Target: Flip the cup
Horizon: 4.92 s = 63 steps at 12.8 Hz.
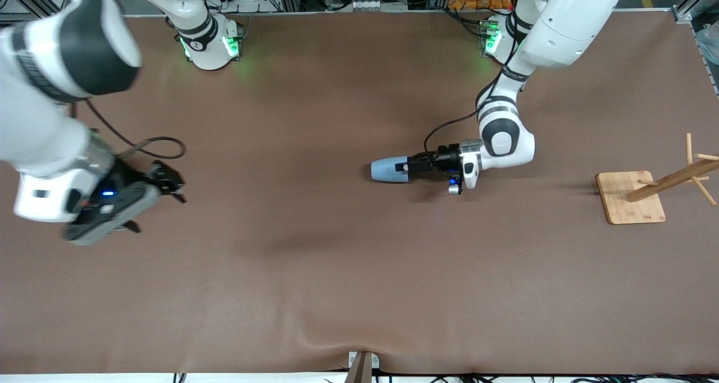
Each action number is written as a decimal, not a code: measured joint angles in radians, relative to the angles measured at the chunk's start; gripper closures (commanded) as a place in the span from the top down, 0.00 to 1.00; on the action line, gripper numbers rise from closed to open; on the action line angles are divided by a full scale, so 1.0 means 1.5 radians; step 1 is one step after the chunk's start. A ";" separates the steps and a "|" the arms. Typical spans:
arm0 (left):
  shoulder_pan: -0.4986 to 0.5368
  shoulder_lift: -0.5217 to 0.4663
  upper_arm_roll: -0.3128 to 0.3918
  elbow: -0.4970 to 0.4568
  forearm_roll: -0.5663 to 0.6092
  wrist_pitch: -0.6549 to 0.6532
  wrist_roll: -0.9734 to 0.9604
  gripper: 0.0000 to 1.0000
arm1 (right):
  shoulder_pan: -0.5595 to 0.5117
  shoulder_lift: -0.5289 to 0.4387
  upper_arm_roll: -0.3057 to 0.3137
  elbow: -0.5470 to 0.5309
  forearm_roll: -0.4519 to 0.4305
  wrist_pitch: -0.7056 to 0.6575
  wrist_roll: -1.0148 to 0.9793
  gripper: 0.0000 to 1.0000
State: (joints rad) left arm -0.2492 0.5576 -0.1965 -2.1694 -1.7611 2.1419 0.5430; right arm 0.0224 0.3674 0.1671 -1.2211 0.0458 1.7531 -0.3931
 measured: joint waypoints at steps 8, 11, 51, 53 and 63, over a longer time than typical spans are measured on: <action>-0.042 -0.107 0.004 0.053 0.089 0.149 -0.071 0.00 | -0.017 -0.140 -0.057 -0.045 0.014 -0.187 0.394 1.00; -0.005 -0.204 0.015 0.076 0.380 0.152 -0.298 0.00 | -0.017 -0.235 -0.078 -0.189 0.014 -0.133 0.401 1.00; 0.260 -0.286 0.000 0.414 1.149 -0.335 -0.446 1.00 | 0.000 -0.264 -0.132 -0.197 -0.041 -0.171 0.401 1.00; 0.259 -0.328 -0.012 0.414 1.151 -0.357 -0.455 1.00 | 0.000 -0.264 -0.132 -0.197 -0.041 -0.171 0.401 1.00; 0.257 -0.440 -0.034 0.374 1.153 -0.385 -0.459 1.00 | 0.000 -0.264 -0.132 -0.197 -0.041 -0.172 0.401 1.00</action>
State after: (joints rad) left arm 0.1358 -0.1030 -0.2472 -1.6091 -0.0320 1.5638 -0.1457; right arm 0.0219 -0.0287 -0.0303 -1.5160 -0.0160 1.4949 0.2088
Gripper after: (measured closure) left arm 0.000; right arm 0.000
